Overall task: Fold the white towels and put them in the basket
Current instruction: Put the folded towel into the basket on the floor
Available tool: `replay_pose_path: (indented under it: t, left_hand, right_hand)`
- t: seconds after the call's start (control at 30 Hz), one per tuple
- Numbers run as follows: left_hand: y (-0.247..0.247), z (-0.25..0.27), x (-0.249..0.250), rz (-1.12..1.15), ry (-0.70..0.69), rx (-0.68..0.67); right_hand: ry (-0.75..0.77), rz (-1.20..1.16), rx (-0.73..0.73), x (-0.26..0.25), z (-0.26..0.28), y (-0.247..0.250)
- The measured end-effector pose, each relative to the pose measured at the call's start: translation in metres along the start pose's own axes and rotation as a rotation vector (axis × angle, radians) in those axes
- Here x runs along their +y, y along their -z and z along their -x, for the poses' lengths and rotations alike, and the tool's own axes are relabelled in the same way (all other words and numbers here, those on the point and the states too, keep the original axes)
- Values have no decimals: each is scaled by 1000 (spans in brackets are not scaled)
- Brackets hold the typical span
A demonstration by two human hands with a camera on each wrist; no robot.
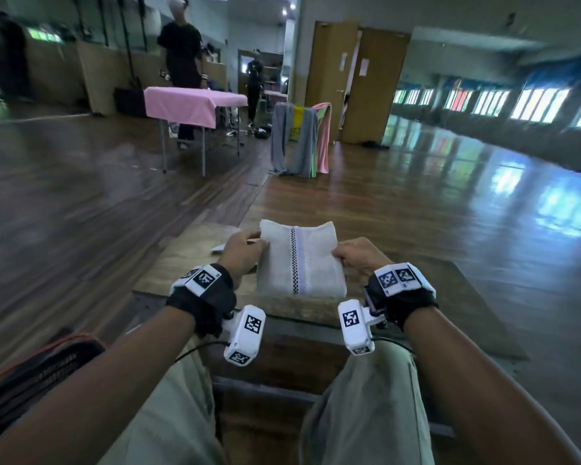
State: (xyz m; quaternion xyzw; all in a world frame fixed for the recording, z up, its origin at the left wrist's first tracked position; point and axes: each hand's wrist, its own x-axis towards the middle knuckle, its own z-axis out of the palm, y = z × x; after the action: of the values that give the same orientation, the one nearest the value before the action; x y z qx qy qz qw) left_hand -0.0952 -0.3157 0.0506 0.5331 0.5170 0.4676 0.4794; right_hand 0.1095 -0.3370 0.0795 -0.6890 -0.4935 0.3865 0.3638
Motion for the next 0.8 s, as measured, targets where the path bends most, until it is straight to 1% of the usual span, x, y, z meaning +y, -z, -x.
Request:
replay_pose_path:
  t: [0.2, 0.27, 0.37, 0.5, 0.63, 0.73, 0.8]
  left_hand:
    - [41, 18, 20, 30, -33, 141]
    - [57, 24, 22, 30, -31, 207]
    - [85, 33, 19, 16, -34, 306]
    - [129, 48, 8, 4, -49, 467]
    - [172, 75, -5, 14, -50, 591]
    - [204, 95, -22, 27, -20, 707]
    - [225, 108, -40, 46, 22, 777]
  right_hand:
    - [96, -2, -74, -32, -4, -28]
    - [89, -35, -127, -42, -6, -44]
    - [128, -46, -235, -58, -4, -74]
    - [181, -59, -364, -77, -3, -122]
    - [250, -38, -477, -91, 3, -181]
    - [304, 8, -582, -95, 12, -227]
    - [344, 57, -620, -95, 19, -257]
